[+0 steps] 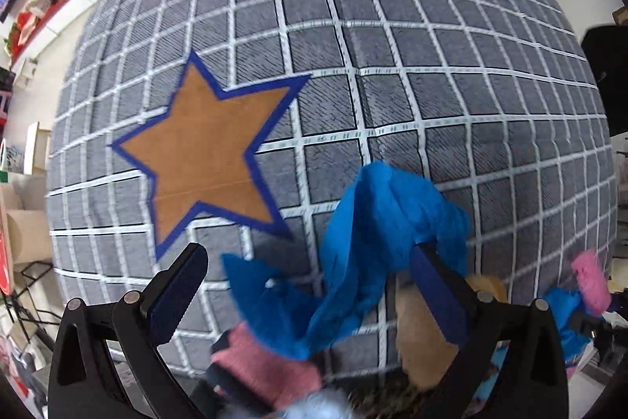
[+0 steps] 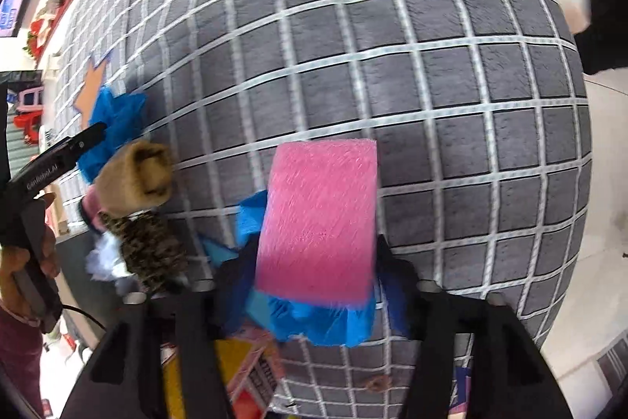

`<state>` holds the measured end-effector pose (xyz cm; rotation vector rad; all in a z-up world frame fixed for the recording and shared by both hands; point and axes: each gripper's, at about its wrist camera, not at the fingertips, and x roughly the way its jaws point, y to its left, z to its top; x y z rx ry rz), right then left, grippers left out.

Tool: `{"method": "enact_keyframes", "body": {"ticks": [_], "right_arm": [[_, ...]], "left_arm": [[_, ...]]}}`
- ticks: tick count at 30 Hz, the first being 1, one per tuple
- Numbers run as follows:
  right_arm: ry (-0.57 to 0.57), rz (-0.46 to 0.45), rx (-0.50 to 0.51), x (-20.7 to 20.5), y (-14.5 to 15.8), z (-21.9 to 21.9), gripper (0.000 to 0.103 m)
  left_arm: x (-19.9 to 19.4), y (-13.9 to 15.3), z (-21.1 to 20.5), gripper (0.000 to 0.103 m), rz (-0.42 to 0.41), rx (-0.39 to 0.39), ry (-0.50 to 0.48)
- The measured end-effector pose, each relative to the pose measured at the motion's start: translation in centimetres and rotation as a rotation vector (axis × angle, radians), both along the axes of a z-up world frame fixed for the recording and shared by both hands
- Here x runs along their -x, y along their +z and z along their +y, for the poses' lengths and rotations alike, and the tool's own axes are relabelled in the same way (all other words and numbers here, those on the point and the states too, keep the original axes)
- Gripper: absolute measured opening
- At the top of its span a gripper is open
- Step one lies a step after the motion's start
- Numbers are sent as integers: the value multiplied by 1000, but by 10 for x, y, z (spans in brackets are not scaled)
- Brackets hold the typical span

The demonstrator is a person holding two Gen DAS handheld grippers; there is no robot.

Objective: Organize soft objects
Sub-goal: 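Grasp the blue cloth with the left tool while the right tool grasps another pink sponge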

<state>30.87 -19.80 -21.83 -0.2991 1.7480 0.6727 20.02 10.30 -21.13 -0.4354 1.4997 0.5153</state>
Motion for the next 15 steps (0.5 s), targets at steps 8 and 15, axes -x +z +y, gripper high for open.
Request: {"method": "enact_keyframes", "body": {"ticks": [8,15], "right_arm": [[-58,-109,-20,-27,10,-16,88],[-36,-202,-11,-57,16,-14,88]], "left_arm": [[1,-21,3,103,27,40,39],[12,-28,22,98,23,86,61]]}}
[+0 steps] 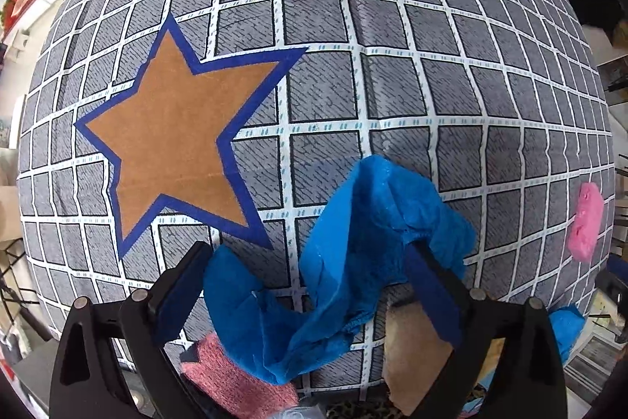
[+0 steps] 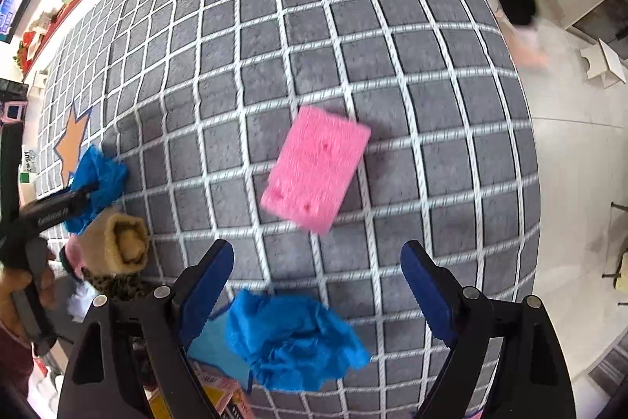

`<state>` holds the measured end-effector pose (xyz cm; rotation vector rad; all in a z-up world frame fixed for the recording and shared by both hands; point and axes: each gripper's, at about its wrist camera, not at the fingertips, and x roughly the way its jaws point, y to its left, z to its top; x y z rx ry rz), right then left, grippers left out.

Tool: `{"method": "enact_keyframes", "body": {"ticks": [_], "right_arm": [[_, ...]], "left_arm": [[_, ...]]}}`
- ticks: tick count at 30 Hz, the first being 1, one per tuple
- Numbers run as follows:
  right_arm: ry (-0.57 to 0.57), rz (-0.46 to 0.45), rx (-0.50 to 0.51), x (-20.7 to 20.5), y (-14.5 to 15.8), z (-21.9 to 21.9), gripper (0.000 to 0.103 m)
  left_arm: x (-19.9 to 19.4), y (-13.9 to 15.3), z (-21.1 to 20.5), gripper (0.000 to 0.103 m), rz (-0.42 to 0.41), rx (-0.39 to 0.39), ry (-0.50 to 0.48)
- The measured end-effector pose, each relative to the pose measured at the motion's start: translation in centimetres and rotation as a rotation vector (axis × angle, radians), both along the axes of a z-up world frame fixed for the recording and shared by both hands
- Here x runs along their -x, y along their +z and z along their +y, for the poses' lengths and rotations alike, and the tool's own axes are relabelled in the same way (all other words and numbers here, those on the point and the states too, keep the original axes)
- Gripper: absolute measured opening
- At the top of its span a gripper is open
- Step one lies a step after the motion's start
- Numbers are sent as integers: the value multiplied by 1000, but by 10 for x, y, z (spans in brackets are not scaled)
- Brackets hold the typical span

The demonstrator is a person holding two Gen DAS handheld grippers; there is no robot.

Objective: Organize soft objects
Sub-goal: 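Grasp the blue cloth with the left tool while the right tool grasps another pink sponge, then carry the blue cloth and pink sponge with both tools over the box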

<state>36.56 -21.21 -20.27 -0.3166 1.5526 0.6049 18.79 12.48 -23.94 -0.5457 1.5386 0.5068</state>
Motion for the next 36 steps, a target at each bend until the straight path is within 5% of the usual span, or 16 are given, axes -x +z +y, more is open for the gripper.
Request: {"method": "enact_keyframes", "body": {"ticks": [6,11,12,13,14,15,16,19,28,36], "right_arm": [[-169,100,18,-60,-24,19,88],[-80,13,86,-71,-38,36,89],[-34,-10,104,-62,-38,42,88],[-4,-29,117,-54,-38,48,81],[21,-53,101,-52,-33,48,58],[31,-70,98,-52,-28,47,53],[34,-61,97,-53,-27,45,52],[-25,16,32,-56,-16,33,52],[-121,17,-95,-35,63,-54,53],[-203,-44,-118,26,101,-93,53]], "left_arm": [[-9,2,0,99,-9,-18,4],[-14,5,-9,96,-17,-21,1],[-19,0,-11,87,-26,-19,-5],[-22,3,-13,65,-31,-34,-16],[-30,2,-18,55,-23,-56,-38],[-34,4,-22,23,-38,-29,-59],[-35,6,-23,10,-37,-17,-63],[-34,21,-25,10,-73,-36,-51],[-22,98,-47,10,-241,-51,-95],[-22,153,-122,10,-385,-24,-283]]}}
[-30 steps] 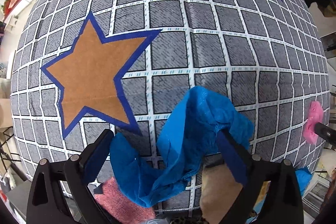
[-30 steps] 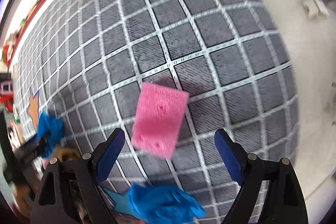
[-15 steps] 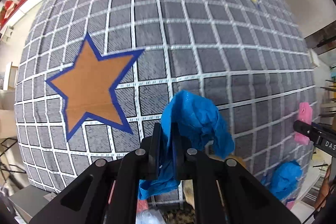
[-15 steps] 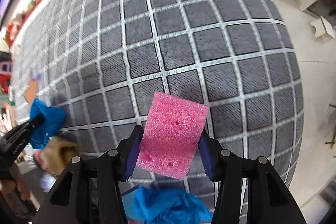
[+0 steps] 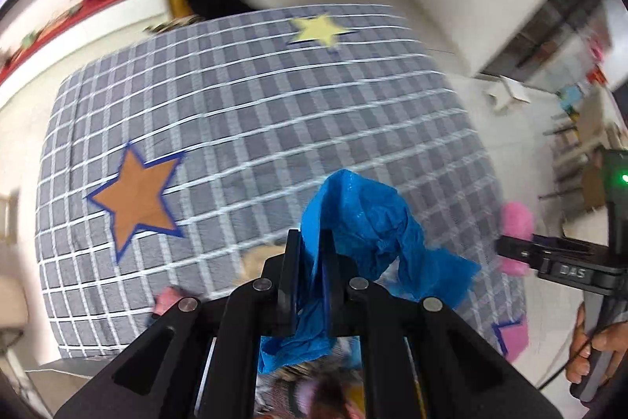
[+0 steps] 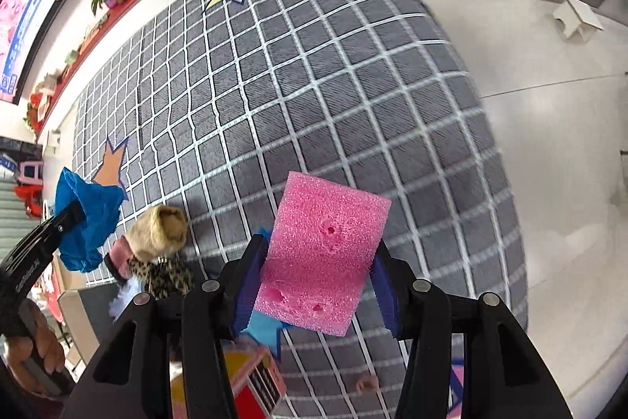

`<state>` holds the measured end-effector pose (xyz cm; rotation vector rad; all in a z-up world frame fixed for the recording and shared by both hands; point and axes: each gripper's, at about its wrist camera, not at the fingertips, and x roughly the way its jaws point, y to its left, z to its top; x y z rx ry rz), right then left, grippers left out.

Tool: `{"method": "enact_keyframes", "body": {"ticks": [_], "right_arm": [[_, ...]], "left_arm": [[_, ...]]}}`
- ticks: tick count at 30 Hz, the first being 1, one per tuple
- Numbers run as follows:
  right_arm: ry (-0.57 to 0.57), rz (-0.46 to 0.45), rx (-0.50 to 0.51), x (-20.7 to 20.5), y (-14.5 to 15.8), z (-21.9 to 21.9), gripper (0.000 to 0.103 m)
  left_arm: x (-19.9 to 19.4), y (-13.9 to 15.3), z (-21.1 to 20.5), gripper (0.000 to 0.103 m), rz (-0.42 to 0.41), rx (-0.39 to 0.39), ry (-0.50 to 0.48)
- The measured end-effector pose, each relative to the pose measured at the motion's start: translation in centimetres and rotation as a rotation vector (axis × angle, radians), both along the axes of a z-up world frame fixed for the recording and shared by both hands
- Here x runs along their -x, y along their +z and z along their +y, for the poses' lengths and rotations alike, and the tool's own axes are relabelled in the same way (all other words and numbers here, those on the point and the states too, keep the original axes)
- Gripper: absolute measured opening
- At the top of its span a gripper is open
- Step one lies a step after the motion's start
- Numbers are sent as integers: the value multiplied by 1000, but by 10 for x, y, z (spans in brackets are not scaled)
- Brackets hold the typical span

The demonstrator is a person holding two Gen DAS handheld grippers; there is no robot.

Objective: Organize soft objects
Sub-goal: 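Carry the blue cloth and pink sponge with both tools over the box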

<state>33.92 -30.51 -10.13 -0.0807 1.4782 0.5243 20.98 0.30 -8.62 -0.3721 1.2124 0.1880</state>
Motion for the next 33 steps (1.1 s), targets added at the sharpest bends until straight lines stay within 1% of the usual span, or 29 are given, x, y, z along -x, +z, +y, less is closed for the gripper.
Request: {"method": "enact_keyframes", "body": {"ticks": [1,2,3,5,8,10,11,13,15,17,20,23,26,28,30,33], "right_arm": [[-8,-8,-1,13,0,3,53],[-16,-21,-2,21,7,-6,53],[-22,-28,-1,29,6,1,53],[-37,-43,-6,45,9,-1,53],[-52,-59,-38,71,22,-10,53],[-66,-57,-107,92,35,-20,53],[-66,-69,-125,103,42,-21,53],[-49,-98,-134,119,53,-22,53],[-42,-126,-120,136,59,-24,53],[-64,-116,-112,150,58,-35,53],[-100,-105,-79,168,51,-50,53],[-131,-88,-39,194,43,-67,53],[-137,-60,-24,217,35,-74,53],[-137,-27,-29,237,27,-77,53],[-127,19,-47,253,18,-76,53],[-103,30,-67,265,16,-70,53]], "left_arm": [[2,5,-9,10,-11,4,-20],[6,13,-19,10,-26,8,-48],[9,22,-33,10,-42,6,-82],[16,32,-53,10,-63,2,-124],[31,50,-79,10,-100,-6,-188],[42,62,-92,10,-119,-27,-204],[47,67,-96,10,-126,-31,-205],[60,76,-102,10,-125,-36,-203],[75,82,-108,10,-115,-74,-215],[86,85,-117,10,-109,-74,-238],[107,93,-140,10,-115,-82,-298],[126,97,-162,10,-124,-56,-364],[150,95,-183,10,-105,-40,-446],[166,91,-190,10,-85,-45,-481],[187,86,-194,10,-59,-54,-500],[211,78,-187,10,-18,-68,-479]]}}
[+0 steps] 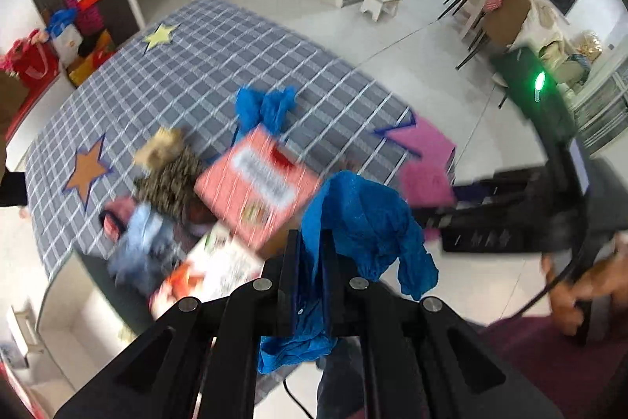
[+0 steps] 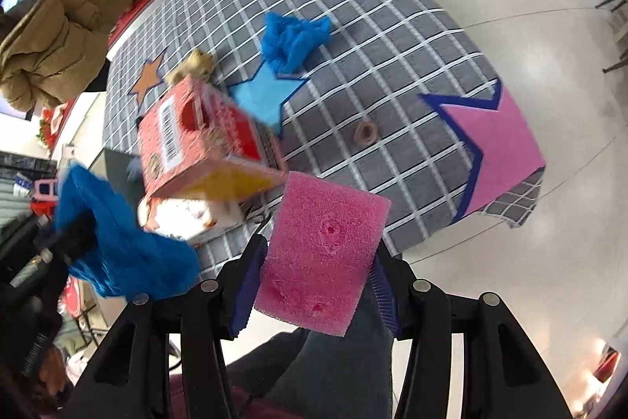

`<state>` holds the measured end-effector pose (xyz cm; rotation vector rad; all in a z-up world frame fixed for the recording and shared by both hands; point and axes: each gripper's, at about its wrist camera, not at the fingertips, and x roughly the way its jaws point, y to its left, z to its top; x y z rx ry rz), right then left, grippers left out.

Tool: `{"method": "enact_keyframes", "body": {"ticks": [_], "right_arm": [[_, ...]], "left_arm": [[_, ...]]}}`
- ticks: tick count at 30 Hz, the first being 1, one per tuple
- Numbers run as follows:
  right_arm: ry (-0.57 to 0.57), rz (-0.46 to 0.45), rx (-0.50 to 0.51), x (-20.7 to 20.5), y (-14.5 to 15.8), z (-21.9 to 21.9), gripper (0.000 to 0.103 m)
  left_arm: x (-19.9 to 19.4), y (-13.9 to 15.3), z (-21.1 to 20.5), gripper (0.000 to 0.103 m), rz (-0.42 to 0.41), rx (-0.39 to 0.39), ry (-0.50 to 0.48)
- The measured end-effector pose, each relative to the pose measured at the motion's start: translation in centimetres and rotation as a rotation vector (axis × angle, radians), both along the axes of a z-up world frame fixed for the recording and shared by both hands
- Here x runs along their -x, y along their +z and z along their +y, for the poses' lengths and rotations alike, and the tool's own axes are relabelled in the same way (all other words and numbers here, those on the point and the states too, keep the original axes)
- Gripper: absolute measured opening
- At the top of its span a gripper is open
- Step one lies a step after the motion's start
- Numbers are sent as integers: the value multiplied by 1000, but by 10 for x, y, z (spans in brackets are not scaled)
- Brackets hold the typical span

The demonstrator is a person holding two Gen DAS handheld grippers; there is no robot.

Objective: Organize soft objects
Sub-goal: 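Carry the blue cloth and pink sponge with both tools over the box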

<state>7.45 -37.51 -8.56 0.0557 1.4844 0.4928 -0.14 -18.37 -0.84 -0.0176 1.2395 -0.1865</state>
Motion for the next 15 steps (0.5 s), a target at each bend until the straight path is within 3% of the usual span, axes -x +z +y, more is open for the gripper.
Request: {"method": "enact_keyframes", "body": {"ticks": [4,15], "right_arm": [[49,-20,-36,11,5,16,53],[315,-86,-45,43,21,88,53]], "left_arm": [[22,-4,20,10,25,-13,89],[61,8,65,10,-9,-37,283]]}}
